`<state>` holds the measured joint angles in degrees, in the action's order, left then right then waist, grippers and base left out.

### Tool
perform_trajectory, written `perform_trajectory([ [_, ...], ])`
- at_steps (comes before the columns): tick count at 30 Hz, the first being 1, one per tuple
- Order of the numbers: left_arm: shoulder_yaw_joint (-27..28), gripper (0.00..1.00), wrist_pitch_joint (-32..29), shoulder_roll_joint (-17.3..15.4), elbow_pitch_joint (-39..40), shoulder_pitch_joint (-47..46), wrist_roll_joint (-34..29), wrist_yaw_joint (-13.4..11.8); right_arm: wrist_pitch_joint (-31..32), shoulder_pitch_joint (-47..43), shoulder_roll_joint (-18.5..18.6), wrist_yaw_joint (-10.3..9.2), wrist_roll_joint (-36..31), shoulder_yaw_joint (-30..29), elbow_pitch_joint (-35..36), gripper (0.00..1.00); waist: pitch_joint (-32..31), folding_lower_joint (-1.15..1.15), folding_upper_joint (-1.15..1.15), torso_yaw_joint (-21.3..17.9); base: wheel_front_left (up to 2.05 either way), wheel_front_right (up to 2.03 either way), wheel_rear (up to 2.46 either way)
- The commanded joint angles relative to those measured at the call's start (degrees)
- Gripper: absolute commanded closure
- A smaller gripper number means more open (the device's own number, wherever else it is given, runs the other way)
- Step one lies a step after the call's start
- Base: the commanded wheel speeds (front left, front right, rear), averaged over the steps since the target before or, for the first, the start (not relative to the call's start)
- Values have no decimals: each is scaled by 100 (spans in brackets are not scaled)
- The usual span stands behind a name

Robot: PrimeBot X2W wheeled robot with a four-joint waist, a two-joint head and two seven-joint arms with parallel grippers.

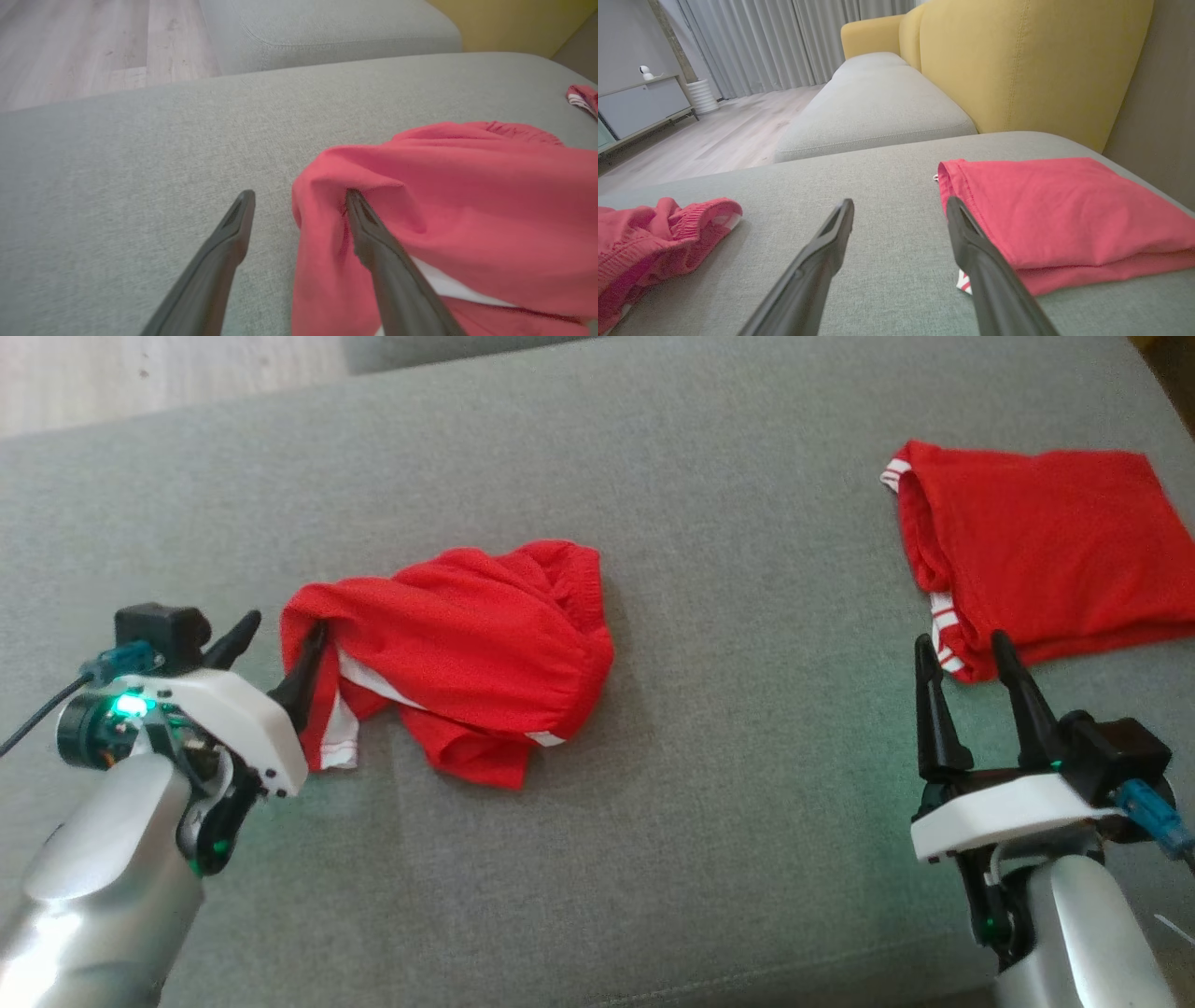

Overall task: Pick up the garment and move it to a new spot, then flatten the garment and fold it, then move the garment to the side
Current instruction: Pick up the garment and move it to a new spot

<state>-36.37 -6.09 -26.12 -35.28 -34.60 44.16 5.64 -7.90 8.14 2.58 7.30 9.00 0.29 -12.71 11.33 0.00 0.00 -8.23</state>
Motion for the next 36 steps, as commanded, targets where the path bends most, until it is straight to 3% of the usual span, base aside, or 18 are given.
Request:
perform_trajectory([
  [1,274,0,88,-182,105,-329,-44,19,-67,157,30,19,-18,137,157,0,-95,0,0,70,0,0,0],
  [8,272,0,745,-89,81,-141,-80,52,-81,-27,30,19,-14,101,11,0,-686,0,0,353,0,0,0],
  [13,264,0,1203,-24,299,322,-135,-137,-72,-313,30,19,0,33,-63,0,-1174,0,0,613,0,0,0],
  [21,455,0,1829,31,1138,1382,-146,-908,-67,-647,30,19,50,-16,-21,0,-1503,0,0,958,0,0,0],
  [29,579,0,2052,223,1977,2693,-174,-1604,-113,-949,30,19,36,16,-58,0,-1690,0,0,1167,0,0,0],
  [36,610,0,2094,418,2405,3319,-293,-1892,-157,-1219,30,19,87,197,-106,0,-1739,0,0,1281,0,0,0],
])
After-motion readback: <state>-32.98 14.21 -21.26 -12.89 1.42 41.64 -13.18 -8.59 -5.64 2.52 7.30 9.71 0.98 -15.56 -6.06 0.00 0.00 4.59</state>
